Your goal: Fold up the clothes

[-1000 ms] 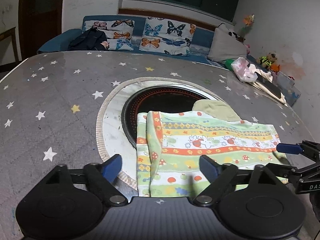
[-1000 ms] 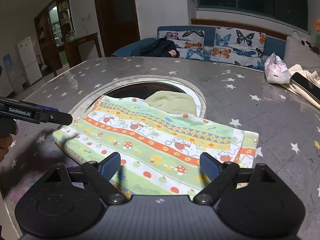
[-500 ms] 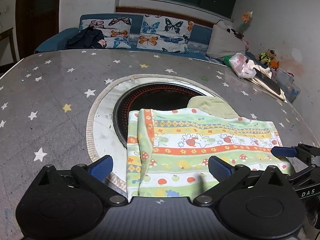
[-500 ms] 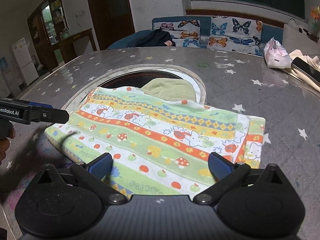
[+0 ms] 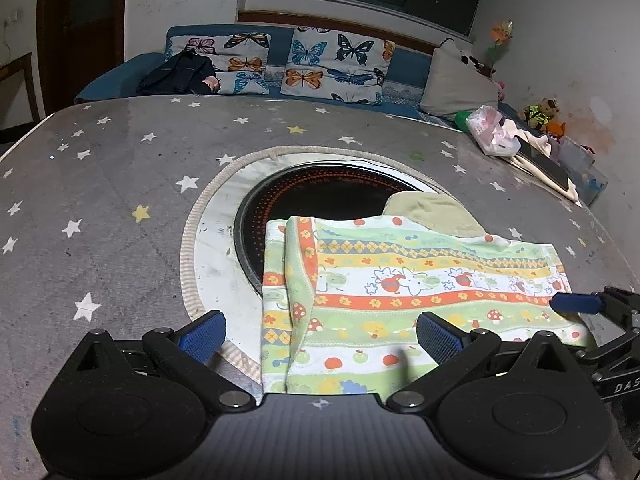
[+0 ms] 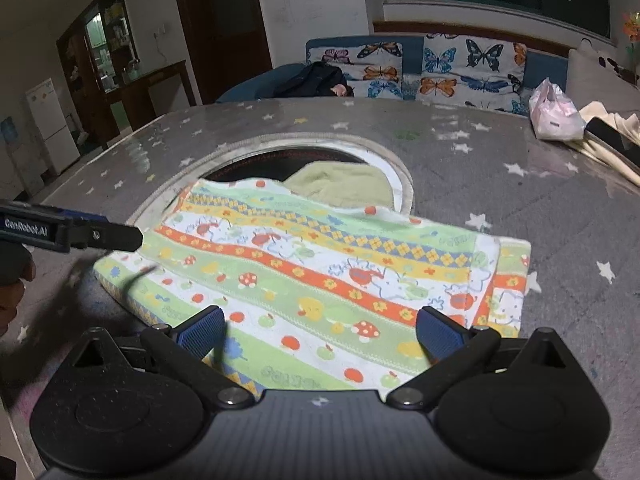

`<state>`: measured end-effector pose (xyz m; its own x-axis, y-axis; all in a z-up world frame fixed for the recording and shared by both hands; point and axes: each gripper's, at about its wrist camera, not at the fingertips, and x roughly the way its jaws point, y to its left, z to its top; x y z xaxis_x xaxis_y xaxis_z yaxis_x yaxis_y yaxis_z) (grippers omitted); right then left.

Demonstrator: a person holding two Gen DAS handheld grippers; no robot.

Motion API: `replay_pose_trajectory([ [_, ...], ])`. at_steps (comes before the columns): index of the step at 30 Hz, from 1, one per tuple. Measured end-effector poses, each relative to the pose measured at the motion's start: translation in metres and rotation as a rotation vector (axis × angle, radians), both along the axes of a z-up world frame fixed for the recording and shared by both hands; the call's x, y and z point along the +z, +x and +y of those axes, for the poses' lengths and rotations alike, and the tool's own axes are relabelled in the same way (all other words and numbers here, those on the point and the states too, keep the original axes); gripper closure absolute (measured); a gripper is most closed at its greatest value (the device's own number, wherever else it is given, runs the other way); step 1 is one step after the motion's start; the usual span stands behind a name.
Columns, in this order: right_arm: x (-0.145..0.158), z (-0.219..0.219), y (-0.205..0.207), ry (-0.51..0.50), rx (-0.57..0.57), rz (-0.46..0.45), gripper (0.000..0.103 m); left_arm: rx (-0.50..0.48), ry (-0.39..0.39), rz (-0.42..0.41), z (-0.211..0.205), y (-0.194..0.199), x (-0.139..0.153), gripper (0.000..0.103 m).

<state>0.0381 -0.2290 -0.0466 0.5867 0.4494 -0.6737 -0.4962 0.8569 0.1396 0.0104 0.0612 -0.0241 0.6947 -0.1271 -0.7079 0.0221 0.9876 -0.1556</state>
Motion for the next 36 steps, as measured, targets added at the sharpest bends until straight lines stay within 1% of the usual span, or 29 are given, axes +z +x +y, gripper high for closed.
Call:
replay_pose_trajectory([
  [3,0.009,0.005,-0.005,-0.008,0.016,-0.041,0.001,0.006,0.014,0.002,0.001,0.000,0.000,0.000],
  [5,0.015,0.010,-0.005,0.001,0.047,-0.035,0.003,0.011,0.017,0.008,0.002,0.001,0.000,0.000],
  [7,0.021,0.018,-0.007,0.004,0.084,-0.039,0.006,0.015,0.019,0.013,0.003,0.002,0.000,0.000],
  [9,0.024,0.028,-0.009,-0.010,0.123,-0.049,0.007,0.020,0.022,0.014,0.004,0.002,0.000,0.000],
  [11,0.028,0.040,-0.012,-0.025,0.168,-0.060,0.010,0.025,0.029,0.012,0.005,0.002,0.000,0.000],
  [15,0.033,0.063,-0.019,-0.051,0.246,-0.080,0.013,0.039,0.059,0.015,0.007,0.002,0.000,0.000],
  [18,0.036,0.080,-0.025,-0.062,0.301,-0.088,0.018,0.049,0.074,0.015,0.009,0.001,0.001,0.000],
  [24,0.032,0.115,-0.036,-0.123,0.399,-0.114,0.026,0.076,0.068,0.025,0.018,0.003,-0.001,0.000],
  [31,0.021,0.147,-0.043,-0.167,0.460,-0.131,0.035,0.103,0.050,0.039,0.029,0.004,-0.004,0.000],
  [33,0.019,0.154,-0.043,-0.175,0.470,-0.132,0.042,0.114,0.037,0.046,0.034,0.005,-0.004,0.000],
  [34,0.017,0.156,-0.043,-0.178,0.474,-0.131,0.047,0.119,0.029,0.049,0.036,0.005,-0.005,0.000],
  [36,0.015,0.161,-0.043,-0.186,0.477,-0.133,0.048,0.128,0.011,0.054,0.039,0.005,-0.005,0.000],
])
